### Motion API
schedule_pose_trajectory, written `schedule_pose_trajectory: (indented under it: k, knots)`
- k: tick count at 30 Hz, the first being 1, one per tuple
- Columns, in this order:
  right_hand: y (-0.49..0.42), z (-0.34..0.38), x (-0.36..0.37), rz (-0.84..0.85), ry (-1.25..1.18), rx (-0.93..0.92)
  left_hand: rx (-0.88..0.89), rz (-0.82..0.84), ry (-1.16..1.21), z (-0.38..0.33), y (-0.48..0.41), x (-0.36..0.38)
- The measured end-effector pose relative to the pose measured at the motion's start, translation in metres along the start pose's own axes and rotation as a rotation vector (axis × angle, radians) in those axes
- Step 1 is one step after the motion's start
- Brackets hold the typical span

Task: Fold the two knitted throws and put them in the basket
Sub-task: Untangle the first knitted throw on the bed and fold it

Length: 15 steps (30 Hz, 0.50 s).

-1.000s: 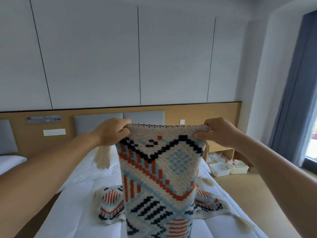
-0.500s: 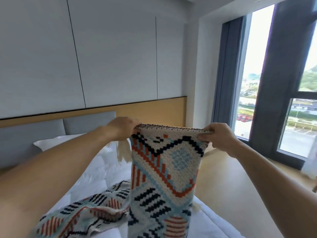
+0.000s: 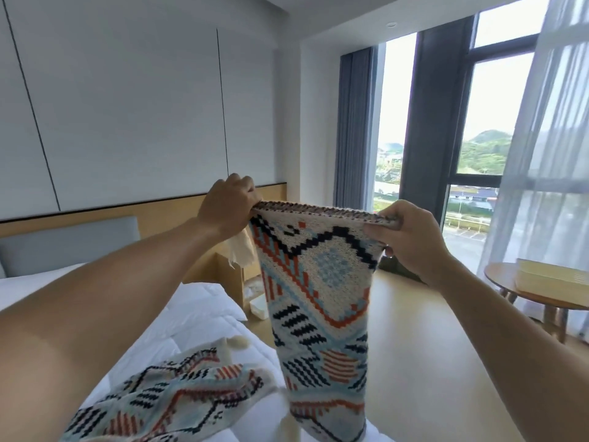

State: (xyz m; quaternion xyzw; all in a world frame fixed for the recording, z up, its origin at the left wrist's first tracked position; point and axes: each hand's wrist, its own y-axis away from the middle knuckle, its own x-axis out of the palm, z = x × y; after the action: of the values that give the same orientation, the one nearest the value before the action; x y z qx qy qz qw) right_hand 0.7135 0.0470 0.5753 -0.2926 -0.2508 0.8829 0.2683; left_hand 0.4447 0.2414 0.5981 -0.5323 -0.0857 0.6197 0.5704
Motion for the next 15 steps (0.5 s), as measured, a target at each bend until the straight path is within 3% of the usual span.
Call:
schedule_pose_trajectory:
  k: [3,7,15]
  knots:
    - [0.019,0.004,0.003,0.115,-0.038,0.018,-0.005,-0.034,0.054,-0.002,0.022,0.008]
    - [0.062,0.007,0.036,0.363,-0.082,0.135,0.051,0.041,0.083,0.002,0.094,0.019]
    - [0.227,0.026,0.189,0.797,0.096,0.309,0.057,0.346,0.174,0.028,0.35,0.031]
